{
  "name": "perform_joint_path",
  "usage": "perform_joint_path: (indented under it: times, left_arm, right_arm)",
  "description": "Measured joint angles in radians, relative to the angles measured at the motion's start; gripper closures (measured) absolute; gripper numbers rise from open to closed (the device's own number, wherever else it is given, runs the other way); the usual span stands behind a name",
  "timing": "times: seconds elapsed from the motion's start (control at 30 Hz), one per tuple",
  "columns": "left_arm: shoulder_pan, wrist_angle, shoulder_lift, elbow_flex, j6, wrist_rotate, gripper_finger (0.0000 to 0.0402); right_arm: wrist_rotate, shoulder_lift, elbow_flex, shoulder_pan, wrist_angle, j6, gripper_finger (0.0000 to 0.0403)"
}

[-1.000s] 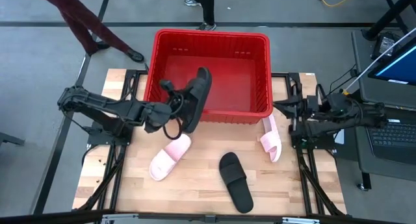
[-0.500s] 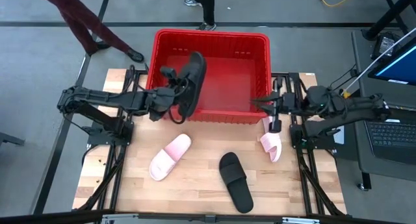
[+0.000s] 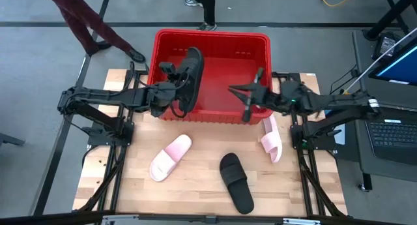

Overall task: Pick and place slides into bin
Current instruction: Put the top black slipper into the red bin

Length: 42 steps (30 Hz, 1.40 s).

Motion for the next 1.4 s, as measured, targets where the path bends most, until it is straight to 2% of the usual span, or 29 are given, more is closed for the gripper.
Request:
perform_joint_path:
  times: [0.27, 0.57, 0.73, 1.07, 1.4]
  left_arm:
    - [0.013, 0.000, 0.000, 0.000, -0.039, 0.016, 0.0397]
    - [0.013, 0.000, 0.000, 0.000, -0.063, 0.016, 0.0397]
    - [0.013, 0.000, 0.000, 0.000, -0.066, 0.016, 0.0397]
    - [0.013, 0.000, 0.000, 0.000, -0.081, 0.022, 0.0397]
    - [0.012, 0.000, 0.000, 0.000, -0.081, 0.031, 0.0397]
  right_arm:
    - [0.005, 0.183, 0.131, -0.053, -0.008, -0.055, 0.0347]
    - [0.005, 0.324, 0.232, -0.084, 0.001, -0.058, 0.0247]
    - [0.005, 0.387, 0.283, -0.087, 0.009, -0.059, 0.0215]
    - [0.005, 0.505, 0.382, -0.103, 0.009, -0.063, 0.0210]
    - [0.053, 0.517, 0.387, -0.152, 0.007, -0.063, 0.0210]
